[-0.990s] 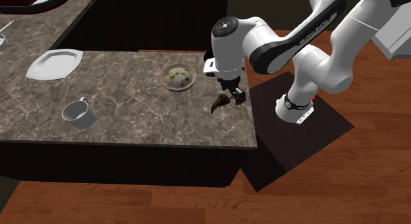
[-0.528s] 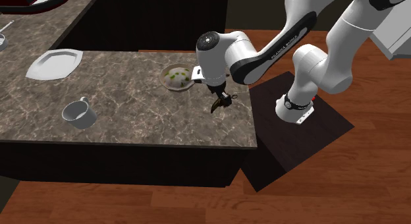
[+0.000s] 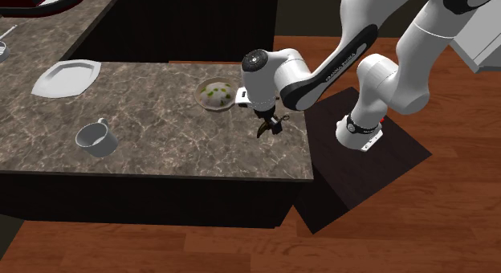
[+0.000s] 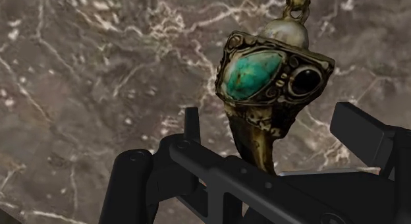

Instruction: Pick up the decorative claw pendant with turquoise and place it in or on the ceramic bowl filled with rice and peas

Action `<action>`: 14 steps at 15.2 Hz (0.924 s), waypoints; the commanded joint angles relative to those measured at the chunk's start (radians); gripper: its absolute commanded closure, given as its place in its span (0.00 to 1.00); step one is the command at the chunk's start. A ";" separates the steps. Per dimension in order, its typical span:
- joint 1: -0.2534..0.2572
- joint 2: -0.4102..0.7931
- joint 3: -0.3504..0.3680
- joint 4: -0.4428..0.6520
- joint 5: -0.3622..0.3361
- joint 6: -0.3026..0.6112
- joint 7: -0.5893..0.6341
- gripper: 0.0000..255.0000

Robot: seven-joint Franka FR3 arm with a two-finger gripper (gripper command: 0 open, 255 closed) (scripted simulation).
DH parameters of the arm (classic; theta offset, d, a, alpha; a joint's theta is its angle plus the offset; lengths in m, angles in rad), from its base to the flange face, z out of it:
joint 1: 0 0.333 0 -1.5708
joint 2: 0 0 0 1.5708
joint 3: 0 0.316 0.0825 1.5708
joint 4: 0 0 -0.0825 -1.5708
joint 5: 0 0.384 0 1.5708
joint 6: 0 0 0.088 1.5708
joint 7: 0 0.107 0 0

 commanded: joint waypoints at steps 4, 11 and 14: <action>0.000 0.002 0.000 0.000 0.000 0.003 0.000 0.00; 0.000 0.002 0.000 0.000 0.000 0.003 0.000 1.00; 0.000 0.003 0.000 0.000 0.000 0.003 0.000 1.00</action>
